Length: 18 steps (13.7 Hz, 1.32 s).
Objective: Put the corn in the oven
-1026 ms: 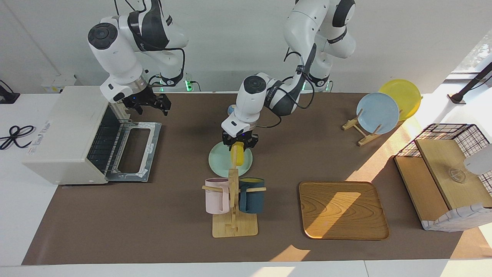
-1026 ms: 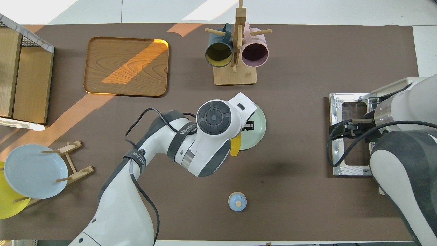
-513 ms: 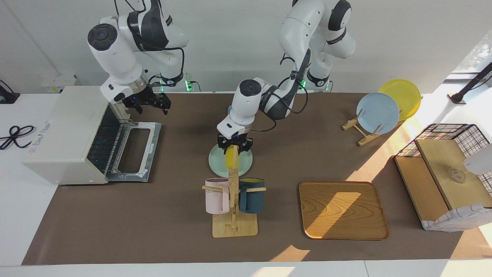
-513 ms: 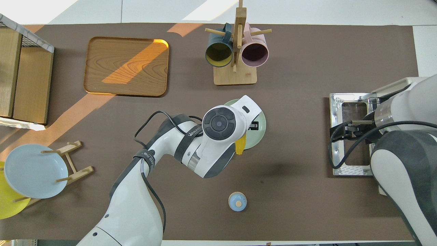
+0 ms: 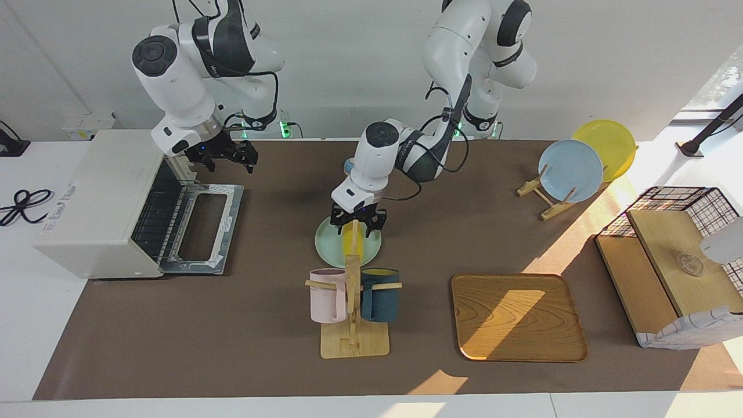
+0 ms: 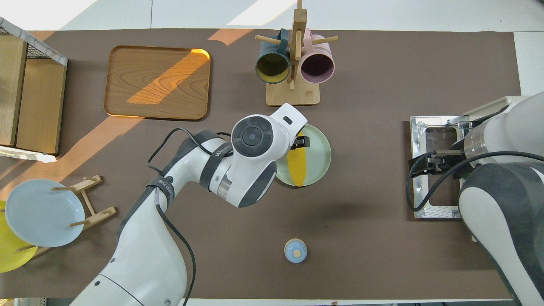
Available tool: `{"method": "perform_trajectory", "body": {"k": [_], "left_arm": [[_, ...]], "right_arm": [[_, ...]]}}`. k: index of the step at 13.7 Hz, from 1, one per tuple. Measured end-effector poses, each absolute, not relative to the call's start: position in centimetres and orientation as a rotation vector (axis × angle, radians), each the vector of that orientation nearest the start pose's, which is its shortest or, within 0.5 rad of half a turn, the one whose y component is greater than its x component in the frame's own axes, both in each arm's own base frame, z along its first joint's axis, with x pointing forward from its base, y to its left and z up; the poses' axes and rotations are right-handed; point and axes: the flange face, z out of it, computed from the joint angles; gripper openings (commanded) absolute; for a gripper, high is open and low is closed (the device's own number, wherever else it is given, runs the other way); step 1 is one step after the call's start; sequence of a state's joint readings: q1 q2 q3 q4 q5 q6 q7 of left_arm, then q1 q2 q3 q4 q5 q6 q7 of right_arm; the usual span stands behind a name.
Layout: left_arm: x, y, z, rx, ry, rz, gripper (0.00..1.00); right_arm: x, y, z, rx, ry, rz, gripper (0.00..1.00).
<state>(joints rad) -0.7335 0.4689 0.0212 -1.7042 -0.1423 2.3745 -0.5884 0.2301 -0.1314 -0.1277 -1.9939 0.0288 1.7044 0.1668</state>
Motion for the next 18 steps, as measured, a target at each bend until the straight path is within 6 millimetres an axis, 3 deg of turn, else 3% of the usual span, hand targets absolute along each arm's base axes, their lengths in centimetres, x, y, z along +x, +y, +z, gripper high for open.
{"method": "perform_trajectory", "body": {"k": [3,6,8,10,12,14,16,18], "left_arm": [[56.6,-37.2,39.9,-3.315,0.021,-0.136,1.0],[60.0,-28.1,46.1,-3.305,-0.039,-0.136,1.0],[61.5,-23.6,48.8,-3.279,-0.106,-0.131,1.0],[62.4,-20.4,50.7,-3.215,-0.125,-0.133,1.0],[62.5,-17.7,52.2,-3.176,-0.084,-0.121,1.0],[61.7,-14.6,54.2,-3.164,-0.044,-0.064,1.0],[59.7,-12.7,57.0,-3.157,-0.028,0.0,1.0],[57.6,-12.0,59.4,-3.152,-0.02,0.049,1.0]], "right_arm": [[50.9,5.7,51.4,-3.092,0.09,0.127,1.0],[52.1,9.6,50.1,-3.085,-0.01,0.07,1.0],[54.0,14.3,47.6,-3.094,-0.081,0.047,1.0],[55.3,21.9,44.9,-3.104,-0.085,0.013,1.0],[55.0,29.5,43.1,-3.109,-0.129,-0.005,1.0],[54.1,35.4,41.4,-3.132,-0.151,-0.009,1.0],[53.4,39.0,39.0,-3.154,-0.189,-0.036,1.0],[53.0,40.6,36.3,-3.153,-0.231,-0.055,1.0]]}}
